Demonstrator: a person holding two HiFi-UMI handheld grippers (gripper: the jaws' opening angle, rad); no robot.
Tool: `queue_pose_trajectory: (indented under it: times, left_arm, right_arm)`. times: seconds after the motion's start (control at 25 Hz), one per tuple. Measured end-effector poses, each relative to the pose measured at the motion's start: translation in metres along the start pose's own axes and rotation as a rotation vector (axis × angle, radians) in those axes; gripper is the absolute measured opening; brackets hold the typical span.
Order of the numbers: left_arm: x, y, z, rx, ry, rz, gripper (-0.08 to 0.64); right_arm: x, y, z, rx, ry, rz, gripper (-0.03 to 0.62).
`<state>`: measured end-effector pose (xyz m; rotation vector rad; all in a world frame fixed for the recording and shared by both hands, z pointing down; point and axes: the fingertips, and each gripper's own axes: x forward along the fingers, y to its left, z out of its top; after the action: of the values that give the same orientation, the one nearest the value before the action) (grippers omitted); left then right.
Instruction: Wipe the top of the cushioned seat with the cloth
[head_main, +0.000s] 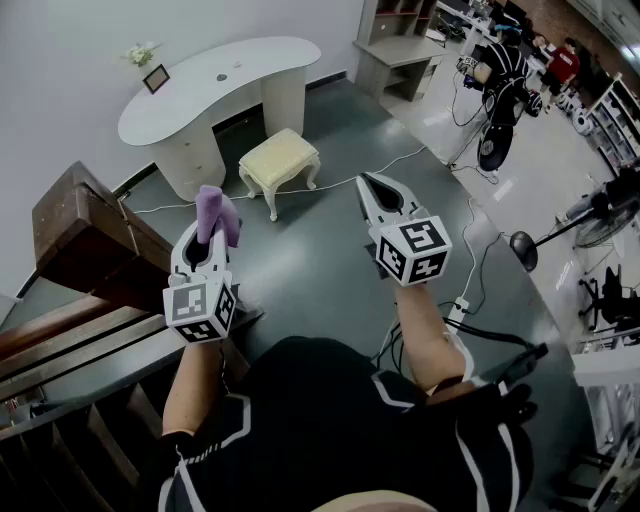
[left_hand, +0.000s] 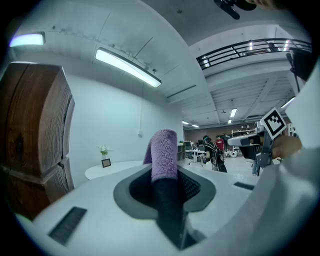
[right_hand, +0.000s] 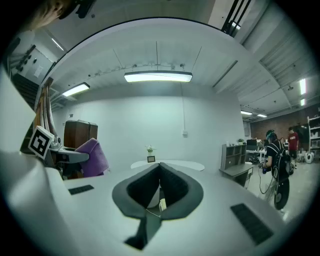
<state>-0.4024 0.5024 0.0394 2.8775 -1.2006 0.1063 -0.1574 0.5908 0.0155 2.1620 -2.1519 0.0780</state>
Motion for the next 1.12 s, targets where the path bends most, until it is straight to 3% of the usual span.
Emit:
queue_pose_trajectory:
  times: [0.64, 0.84, 1.12]
  left_arm:
    - [-0.008, -0.004, -0.004, -0.006, 0.005, -0.01, 0.077]
    - [-0.004, -0.014, 0.0, 0.008, 0.007, 0.005, 0.077]
    - [0.004, -0.045, 0.009, 0.098, -0.007, 0.02, 0.077]
  right_arm:
    - [-0.021, -0.006, 0.012, 0.027, -0.062, -0.026, 0.006]
    - [-0.036, -0.01, 0.012, 0.022, -0.082, 0.027, 0.006]
    - [-0.061, -0.053, 0.002, 0.016, -0.065, -0.067, 0.006]
